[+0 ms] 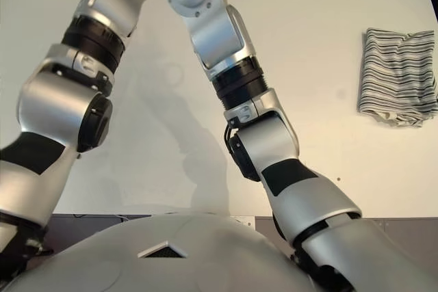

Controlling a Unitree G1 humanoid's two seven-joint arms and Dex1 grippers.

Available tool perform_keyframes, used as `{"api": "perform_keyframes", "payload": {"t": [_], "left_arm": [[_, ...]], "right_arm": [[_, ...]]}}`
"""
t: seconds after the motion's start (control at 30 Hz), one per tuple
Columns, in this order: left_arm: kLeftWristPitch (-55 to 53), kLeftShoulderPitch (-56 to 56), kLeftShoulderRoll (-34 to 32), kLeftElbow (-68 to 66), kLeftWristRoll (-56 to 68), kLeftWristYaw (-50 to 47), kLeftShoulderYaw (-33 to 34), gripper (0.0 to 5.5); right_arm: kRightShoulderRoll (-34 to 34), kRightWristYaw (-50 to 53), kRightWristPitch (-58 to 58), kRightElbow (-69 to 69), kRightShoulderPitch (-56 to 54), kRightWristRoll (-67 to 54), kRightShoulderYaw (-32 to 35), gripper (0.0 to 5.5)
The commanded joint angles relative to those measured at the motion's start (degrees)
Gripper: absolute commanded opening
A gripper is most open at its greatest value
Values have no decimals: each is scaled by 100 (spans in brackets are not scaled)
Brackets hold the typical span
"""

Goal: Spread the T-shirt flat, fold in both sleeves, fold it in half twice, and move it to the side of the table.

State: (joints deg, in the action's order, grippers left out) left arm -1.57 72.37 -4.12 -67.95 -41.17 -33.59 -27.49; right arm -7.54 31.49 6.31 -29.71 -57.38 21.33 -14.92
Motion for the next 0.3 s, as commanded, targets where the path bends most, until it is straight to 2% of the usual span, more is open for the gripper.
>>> {"api": "perform_keyframes", "payload": {"t": [0.03,0.23,0.3], "left_arm": [[5,346,357,-432,-837,-118,-916,110],[-32,453,464,-675,-788,42,-989,110],[-26,427,452,-681,-741,79,-967,110]], "right_arm": [[-134,-277,-482,-725,-503,251,-131,231],[-412,-881,-1442,-602,-435,-644,528,231],[-400,-873,-1330,-344,-268,-441,191,231]]}}
